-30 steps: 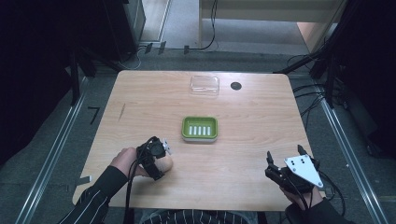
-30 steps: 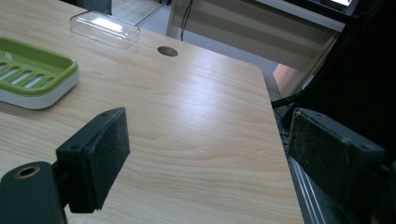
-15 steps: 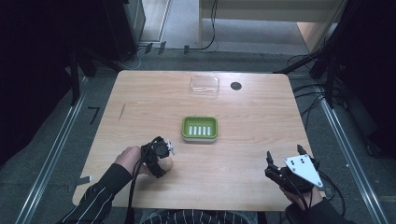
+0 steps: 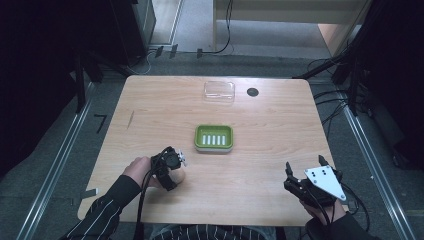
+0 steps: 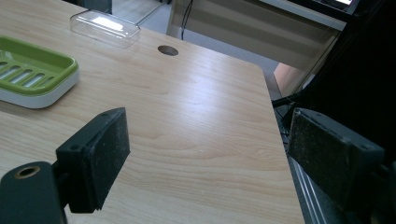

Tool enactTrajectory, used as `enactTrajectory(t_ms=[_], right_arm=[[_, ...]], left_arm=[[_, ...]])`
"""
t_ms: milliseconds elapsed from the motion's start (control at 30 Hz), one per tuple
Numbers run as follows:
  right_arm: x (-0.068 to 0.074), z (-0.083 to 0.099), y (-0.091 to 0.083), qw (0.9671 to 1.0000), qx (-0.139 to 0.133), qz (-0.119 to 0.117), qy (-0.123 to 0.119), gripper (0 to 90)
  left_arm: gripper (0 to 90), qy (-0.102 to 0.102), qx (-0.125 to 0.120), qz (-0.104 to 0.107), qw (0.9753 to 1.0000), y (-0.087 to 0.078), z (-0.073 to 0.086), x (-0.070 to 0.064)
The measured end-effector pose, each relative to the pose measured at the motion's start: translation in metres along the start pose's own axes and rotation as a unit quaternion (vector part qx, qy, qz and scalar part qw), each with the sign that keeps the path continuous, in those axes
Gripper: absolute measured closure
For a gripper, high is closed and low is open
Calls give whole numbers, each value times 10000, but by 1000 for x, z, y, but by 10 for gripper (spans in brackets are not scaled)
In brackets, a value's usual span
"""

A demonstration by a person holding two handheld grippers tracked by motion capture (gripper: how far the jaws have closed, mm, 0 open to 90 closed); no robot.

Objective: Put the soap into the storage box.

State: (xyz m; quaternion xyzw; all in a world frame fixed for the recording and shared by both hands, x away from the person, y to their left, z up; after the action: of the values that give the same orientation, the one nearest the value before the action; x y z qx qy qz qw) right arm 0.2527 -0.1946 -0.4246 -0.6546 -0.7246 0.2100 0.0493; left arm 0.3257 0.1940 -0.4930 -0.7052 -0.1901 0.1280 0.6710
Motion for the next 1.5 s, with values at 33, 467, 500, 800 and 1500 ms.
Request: enactTrajectory(t_ms=[33, 467, 500, 800, 1500], right_arm=[[0, 0, 0, 10000, 2, 1, 0, 136], [0, 0, 0, 10000, -2, 13, 14, 136], [0, 0, 0, 10000, -2, 10, 23, 136], [-2, 0, -1, 10000, -28, 17, 28, 136], [0, 0, 0, 10000, 8, 1, 7, 136]], left_arm=[[328, -6, -8, 15, 10000, 0, 0, 0], [335, 25, -75, 35, 10000, 0, 1, 0], [335, 24, -75, 33, 10000, 0, 1, 0], [335, 79, -45, 22, 10000, -2, 1, -1], [335, 349, -189, -57, 9992, -17, -16, 1]])
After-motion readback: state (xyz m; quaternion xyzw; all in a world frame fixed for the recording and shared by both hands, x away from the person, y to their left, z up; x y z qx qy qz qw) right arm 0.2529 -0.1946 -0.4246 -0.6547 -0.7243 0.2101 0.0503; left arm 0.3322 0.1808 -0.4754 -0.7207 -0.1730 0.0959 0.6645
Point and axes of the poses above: each handheld gripper's, and its own axes: y roughly forward along the jaws, z roughly out of its underside, x roughly to its left, the point moved 4 cm from there along y, roughly forward along the jaws, and after that the axes turned 2 degrees about -z, right-handed, at the moved point
